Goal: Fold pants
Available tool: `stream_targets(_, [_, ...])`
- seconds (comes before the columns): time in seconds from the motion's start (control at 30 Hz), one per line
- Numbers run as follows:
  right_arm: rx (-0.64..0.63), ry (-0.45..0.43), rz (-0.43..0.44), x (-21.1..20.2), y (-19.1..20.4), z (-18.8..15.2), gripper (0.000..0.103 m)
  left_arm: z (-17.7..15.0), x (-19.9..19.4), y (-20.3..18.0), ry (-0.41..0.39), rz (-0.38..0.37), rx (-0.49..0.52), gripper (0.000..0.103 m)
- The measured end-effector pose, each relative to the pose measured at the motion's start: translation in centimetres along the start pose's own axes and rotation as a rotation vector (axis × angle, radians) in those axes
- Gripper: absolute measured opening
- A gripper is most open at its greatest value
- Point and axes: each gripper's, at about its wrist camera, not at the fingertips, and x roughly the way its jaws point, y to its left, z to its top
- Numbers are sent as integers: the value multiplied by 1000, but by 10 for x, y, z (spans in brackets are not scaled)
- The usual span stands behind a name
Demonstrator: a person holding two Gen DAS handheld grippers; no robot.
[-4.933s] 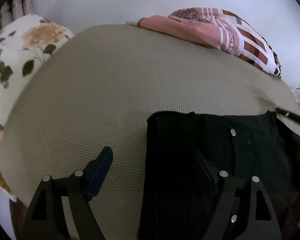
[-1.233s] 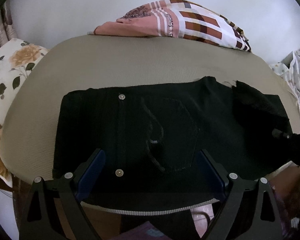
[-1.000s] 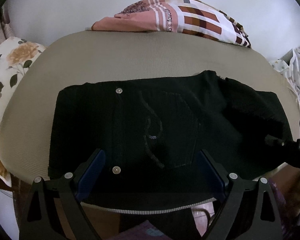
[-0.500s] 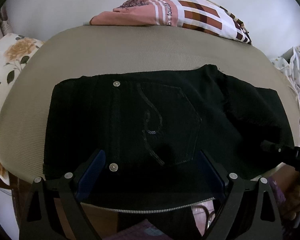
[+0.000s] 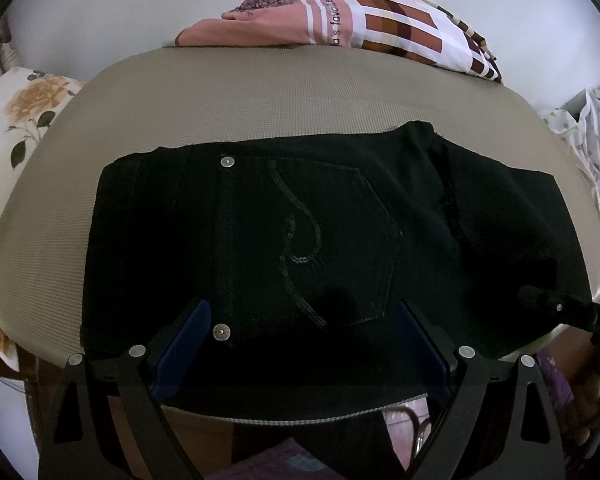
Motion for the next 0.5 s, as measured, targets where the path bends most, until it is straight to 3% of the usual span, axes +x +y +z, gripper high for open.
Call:
stream_targets(0.4, [-31,54,41,9,8,-5,30,-1,4,0,15,1,6,93])
stream_targets(0.5, [-32,79,84,13,11,-5,31,-1,5,0,20,0,8,93])
